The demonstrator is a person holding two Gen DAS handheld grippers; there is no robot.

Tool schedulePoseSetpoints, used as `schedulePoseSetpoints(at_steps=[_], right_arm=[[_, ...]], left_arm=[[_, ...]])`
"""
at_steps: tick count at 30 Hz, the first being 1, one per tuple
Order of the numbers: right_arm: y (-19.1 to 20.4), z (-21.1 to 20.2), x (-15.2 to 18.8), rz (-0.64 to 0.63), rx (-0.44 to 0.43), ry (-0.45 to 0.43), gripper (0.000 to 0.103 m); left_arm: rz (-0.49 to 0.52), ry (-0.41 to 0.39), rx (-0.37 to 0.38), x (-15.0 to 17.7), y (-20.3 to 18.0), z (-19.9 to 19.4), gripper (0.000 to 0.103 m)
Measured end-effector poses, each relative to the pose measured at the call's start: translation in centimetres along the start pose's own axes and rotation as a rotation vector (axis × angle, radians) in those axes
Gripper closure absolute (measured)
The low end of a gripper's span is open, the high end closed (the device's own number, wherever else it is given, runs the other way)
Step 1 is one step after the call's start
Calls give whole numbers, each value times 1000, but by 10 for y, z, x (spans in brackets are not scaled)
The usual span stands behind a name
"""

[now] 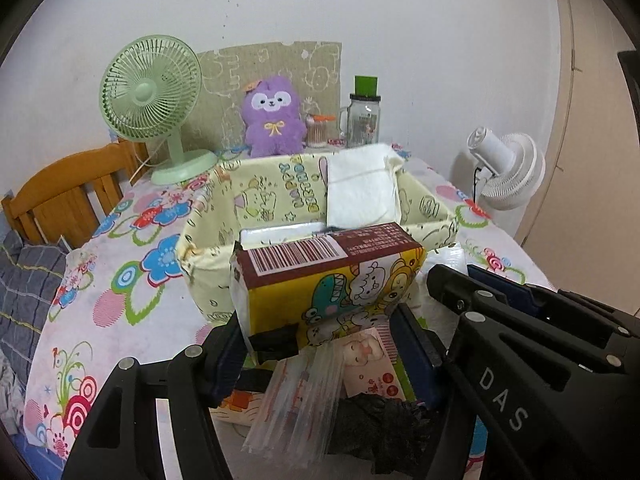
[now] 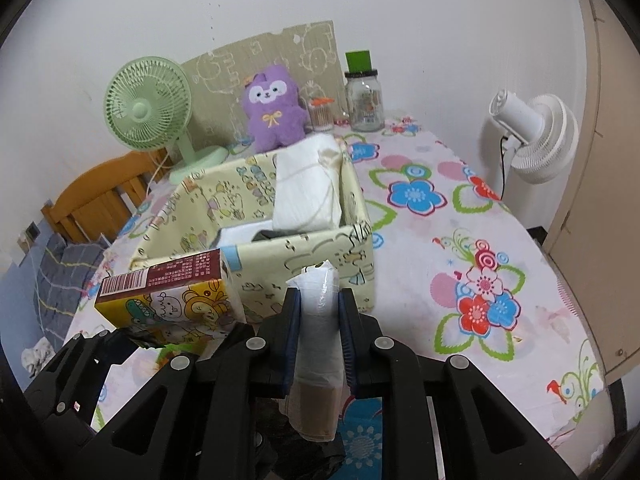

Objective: Organize soft objects
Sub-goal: 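Lift the brown snack box with the left tool while the right tool lifts the white packet, then lower the snack box into the fabric box with the left tool while the right tool lowers the packet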

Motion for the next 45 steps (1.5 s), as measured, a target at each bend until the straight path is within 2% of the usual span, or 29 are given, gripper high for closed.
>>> schedulePoseSetpoints(at_steps=[24,45], right_arm=[[33,-39,-40,-40,-32,-96,81],[51,-39,-70,-55,-57,-120,81]], left_arm=[[-24,-92,-17,-40,23,-38,33],[-41,-111,-38,-69,38,-35,33]])
Point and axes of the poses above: each gripper's, at about its wrist camera, not at the fingertips, and z roughly the way its jaws point, y to its left, x to its underside, the point moved 10 cm from there along z, roughly the way its jaws point, and after that the axes turned 14 degrees about z, right-handed, at the moved point
